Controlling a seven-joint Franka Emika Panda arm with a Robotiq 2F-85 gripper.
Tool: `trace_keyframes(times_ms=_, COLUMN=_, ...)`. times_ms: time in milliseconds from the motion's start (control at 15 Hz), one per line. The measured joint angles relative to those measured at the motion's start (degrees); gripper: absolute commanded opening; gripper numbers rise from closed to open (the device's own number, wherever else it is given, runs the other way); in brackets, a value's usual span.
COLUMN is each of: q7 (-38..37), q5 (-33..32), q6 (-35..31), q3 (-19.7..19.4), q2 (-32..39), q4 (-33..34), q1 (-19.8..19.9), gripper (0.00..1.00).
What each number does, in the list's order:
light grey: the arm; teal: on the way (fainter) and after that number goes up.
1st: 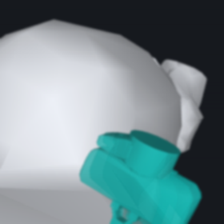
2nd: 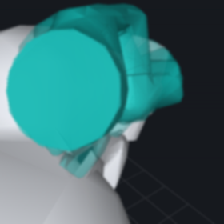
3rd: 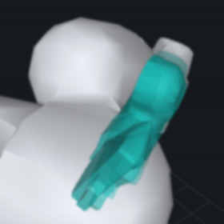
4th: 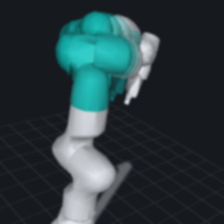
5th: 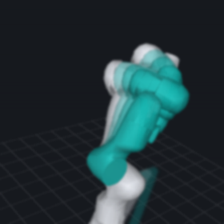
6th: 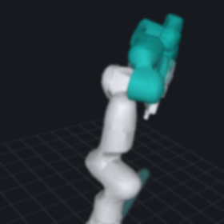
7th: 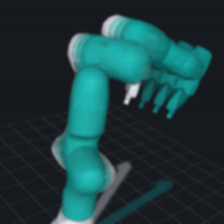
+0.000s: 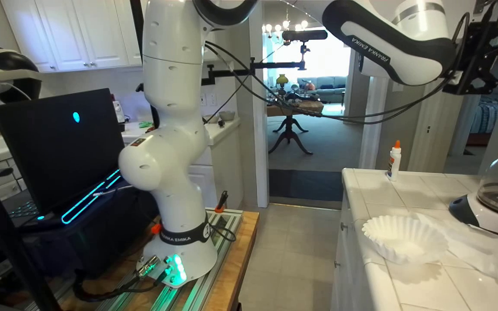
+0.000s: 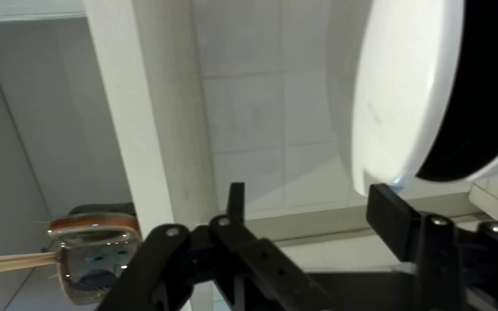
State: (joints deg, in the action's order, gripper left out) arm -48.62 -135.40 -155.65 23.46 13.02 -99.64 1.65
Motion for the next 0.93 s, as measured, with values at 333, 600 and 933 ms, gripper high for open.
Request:
trace_keyframes(times_ms=333, q7=-0.1, q5=0.65, q6=-2.94, q3=0.57, q2=-0.39, q4=-5.13, q1=-0.39, gripper=0.1)
trace_keyframes(times_ms=600, q7=-0.2, q5=0.63, q6=-3.16, q3=0.72, q2=-0.67, q4=-6.65, q1=-0.49, gripper=0.0)
trace_keyframes(times_ms=933, q7=-0.53, q5=0.6, q6=-2.59, q3=0.5, q2=-2.39, q4=-6.63, q1=-0.26, gripper=0.0)
